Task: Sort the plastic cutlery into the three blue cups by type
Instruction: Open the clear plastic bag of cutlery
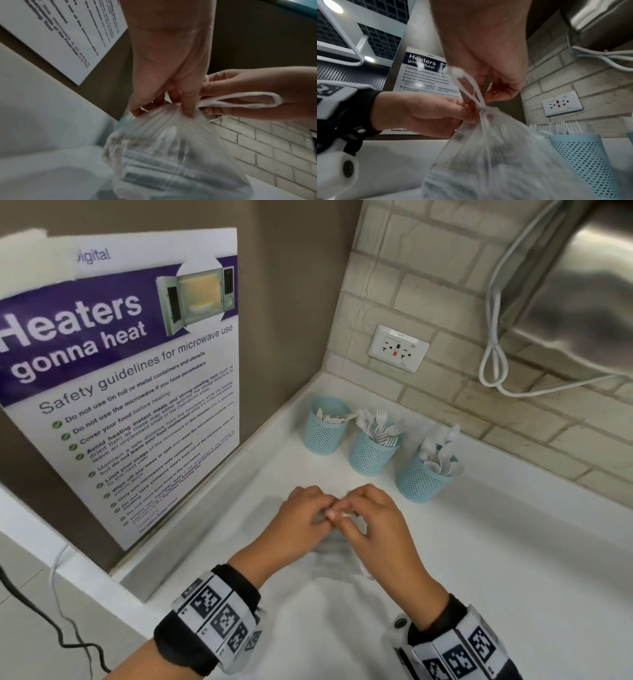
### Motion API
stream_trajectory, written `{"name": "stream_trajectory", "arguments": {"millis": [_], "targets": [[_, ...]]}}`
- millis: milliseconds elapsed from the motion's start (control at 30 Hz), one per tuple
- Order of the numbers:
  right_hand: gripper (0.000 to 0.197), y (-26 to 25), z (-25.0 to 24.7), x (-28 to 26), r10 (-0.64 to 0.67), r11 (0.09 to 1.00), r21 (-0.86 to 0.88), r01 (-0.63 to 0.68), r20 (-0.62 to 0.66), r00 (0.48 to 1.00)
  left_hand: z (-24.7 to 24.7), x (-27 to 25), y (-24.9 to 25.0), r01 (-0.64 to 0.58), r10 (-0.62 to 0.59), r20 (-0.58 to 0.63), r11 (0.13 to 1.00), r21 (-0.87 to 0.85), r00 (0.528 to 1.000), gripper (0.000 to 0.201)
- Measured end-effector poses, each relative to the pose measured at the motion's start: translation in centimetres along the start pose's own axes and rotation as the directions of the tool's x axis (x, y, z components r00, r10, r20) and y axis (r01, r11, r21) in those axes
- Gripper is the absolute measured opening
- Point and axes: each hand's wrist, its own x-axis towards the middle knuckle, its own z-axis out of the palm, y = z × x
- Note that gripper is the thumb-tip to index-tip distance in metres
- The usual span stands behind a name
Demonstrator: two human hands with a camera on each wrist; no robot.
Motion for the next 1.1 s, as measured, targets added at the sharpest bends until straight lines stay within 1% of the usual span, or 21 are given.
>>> {"name": "stream_trajectory", "arguments": {"millis": [33,133,200,233,267,333,367,400,433,500,533,600,700,767,833,867,900,933,1000,1033,1100], "targets": [[0.008,0.1,-0.1,-0.1,0.007,1.000,-0.020,-0.007,-0.002,1.000,0.3,0.0,0.0,0.002,-0.003,0.021,1.000,0.019,1.000,0.008],[0.011,0.4,-0.8,-0.4,0.061,0.998,-0.031,-0.062,-0.018,0.998,1.3,-0.2,-0.5,0.018,-0.030,0.087,0.990,0.140,0.996,0.015],[0.010,0.6,-1.6,-0.4,0.124,0.992,0.015,-0.124,-0.018,0.992,1.8,-0.4,-1.0,0.041,-0.054,0.095,0.991,0.130,0.994,0.017],[0.006,0.7,-2.0,-0.4,0.151,0.988,0.029,-0.151,0.005,0.988,1.9,-0.5,-1.2,0.042,-0.051,0.088,0.994,0.105,0.995,0.015],[0.006,0.6,-2.3,-0.5,0.170,0.985,0.030,-0.172,0.061,0.984,1.9,-0.5,-1.3,0.043,-0.050,0.085,0.995,0.090,0.995,0.014],[0.033,0.5,-2.5,-0.7,0.218,0.975,-0.007,-0.223,0.245,0.945,2.0,-0.4,-1.3,0.052,-0.060,0.096,0.995,0.086,0.994,0.016],[0.043,0.3,-2.5,-0.9,0.238,0.971,-0.047,-0.235,0.317,0.918,2.0,-0.3,-1.3,0.053,-0.062,0.102,0.995,0.085,0.993,0.019],[0.043,0.2,-2.4,-1.1,0.241,0.971,-0.085,-0.225,0.346,0.907,2.1,-0.3,-1.2,0.054,-0.063,0.103,0.994,0.090,0.993,0.021],[0.036,0.1,-2.2,-1.3,0.230,0.972,-0.116,-0.203,0.329,0.916,2.1,-0.3,-1.2,0.048,-0.056,0.096,0.995,0.091,0.994,0.020],[0.017,0.1,-2.3,-1.4,0.213,0.970,-0.170,-0.175,0.235,0.949,2.2,-0.4,-1.2,0.036,-0.042,0.083,0.996,0.077,0.996,0.015],[0.014,0.3,-2.4,-1.4,0.210,0.969,-0.172,-0.178,0.195,0.958,2.2,-0.4,-1.2,0.037,-0.043,0.081,0.997,0.073,0.996,0.015],[0.014,0.5,-2.6,-1.5,0.230,0.970,-0.112,-0.214,0.161,0.960,2.2,-0.4,-1.1,0.048,-0.054,0.081,0.995,0.085,0.995,0.017],[0.006,0.4,-2.6,-1.8,0.214,0.976,-0.002,-0.220,0.242,0.947,2.3,-0.3,-0.9,0.025,-0.030,0.079,0.997,0.070,0.996,0.013],[0.017,0.3,-2.1,-2.1,0.187,0.982,-0.036,-0.185,0.299,0.936,2.2,-0.5,-0.7,0.023,-0.026,0.092,0.999,0.035,0.995,0.014],[0.021,0.4,-1.4,-2.4,0.133,0.990,-0.071,-0.119,0.241,0.961,2.1,-0.6,-0.6,0.032,-0.034,0.093,0.999,0.018,0.995,0.015],[0.019,0.1,-1.3,-2.4,0.125,0.992,-0.049,-0.118,0.201,0.971,2.0,-0.6,-0.6,0.046,-0.048,0.086,0.999,0.021,0.995,0.013],[0.017,-0.3,-1.6,-2.4,0.146,0.988,0.019,-0.152,0.174,0.974,1.9,-0.6,-0.6,0.059,-0.060,0.074,0.998,0.020,0.995,0.010],[0.019,-0.8,-2.1,-2.3,0.190,0.966,0.142,-0.215,0.170,0.967,1.8,-0.5,-0.7,0.076,-0.077,0.060,0.997,0.016,0.995,0.009],[0.025,-2.2,-3.4,-2.1,0.263,0.850,0.412,-0.328,0.206,0.942,1.7,-0.4,-0.6,0.115,-0.117,0.045,0.992,0.046,0.992,0.013],[0.026,-2.8,-4.0,-2.0,0.282,0.776,0.520,-0.358,0.221,0.934,1.6,-0.4,-0.6,0.126,-0.129,0.036,0.988,0.088,0.991,0.014],[0.021,-3.4,-4.8,-1.9,0.299,0.623,0.690,-0.368,0.224,0.927,1.6,-0.4,-1.0,0.156,-0.163,0.045,0.978,0.139,0.986,0.016]]}}
